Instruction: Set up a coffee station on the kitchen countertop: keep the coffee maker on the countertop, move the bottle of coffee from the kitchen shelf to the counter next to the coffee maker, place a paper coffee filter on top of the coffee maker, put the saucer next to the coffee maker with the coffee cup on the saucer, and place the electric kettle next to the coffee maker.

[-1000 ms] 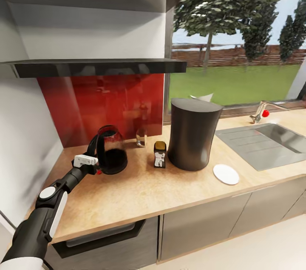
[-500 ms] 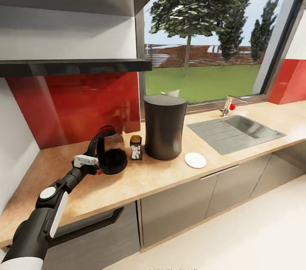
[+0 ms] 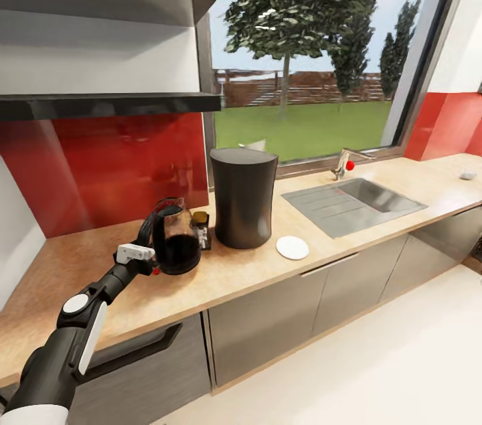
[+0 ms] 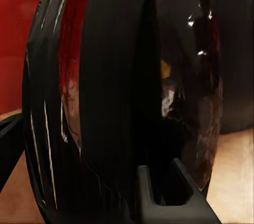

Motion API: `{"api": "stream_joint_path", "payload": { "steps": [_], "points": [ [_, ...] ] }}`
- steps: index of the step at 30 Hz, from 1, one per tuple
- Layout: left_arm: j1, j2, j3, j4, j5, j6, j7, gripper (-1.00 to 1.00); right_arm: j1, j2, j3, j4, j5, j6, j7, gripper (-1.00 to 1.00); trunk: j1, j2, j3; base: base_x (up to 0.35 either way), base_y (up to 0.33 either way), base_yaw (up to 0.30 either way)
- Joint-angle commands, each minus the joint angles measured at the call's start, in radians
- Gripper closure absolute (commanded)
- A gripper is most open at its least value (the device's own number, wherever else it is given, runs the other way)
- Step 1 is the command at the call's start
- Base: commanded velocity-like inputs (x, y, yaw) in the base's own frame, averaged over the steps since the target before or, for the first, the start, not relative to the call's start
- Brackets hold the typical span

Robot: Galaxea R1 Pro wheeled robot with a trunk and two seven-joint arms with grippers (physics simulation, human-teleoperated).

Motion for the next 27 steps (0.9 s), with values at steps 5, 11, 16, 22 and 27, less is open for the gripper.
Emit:
{"api": "stream_joint_path", "payload": {
  "steps": [5, 11, 16, 22, 27],
  "points": [
    [0.000, 0.000, 0.002, -0.002, 0.001, 0.005, -0.010, 1.00, -0.001, 0.000, 0.008, 0.001, -0.010, -0.003, 0.004, -1.00, 0.000, -0.003, -0.002, -0.117, -0.104, 0.000],
    [0.000, -0.001, 0.002, -0.002, 0.001, 0.005, -0.010, 1.00, -0.001, 0.000, 0.008, 0.000, -0.010, -0.003, 0.004, -1.00, 0.000, -0.003, -0.002, -0.011, -0.009, 0.000],
    [0.000, -0.001, 0.002, -0.001, 0.001, 0.005, -0.011, 1.00, -0.001, 0.000, 0.008, 0.001, -0.010, -0.003, 0.004, -1.00, 0.000, -0.003, -0.002, -0.001, -0.001, -0.173],
    [0.000, -0.001, 0.002, -0.001, 0.001, 0.005, -0.010, 1.00, -0.001, 0.000, 0.008, 0.001, -0.010, -0.003, 0.004, -1.00, 0.000, -0.003, -0.002, 0.000, 0.000, -0.278],
    [0.000, -0.001, 0.003, 0.000, 0.001, 0.005, -0.010, 1.00, -0.001, 0.000, 0.008, 0.001, -0.010, -0.003, 0.004, -1.00, 0.000, -0.003, -0.002, 0.000, 0.000, -0.083]
  ]
}}
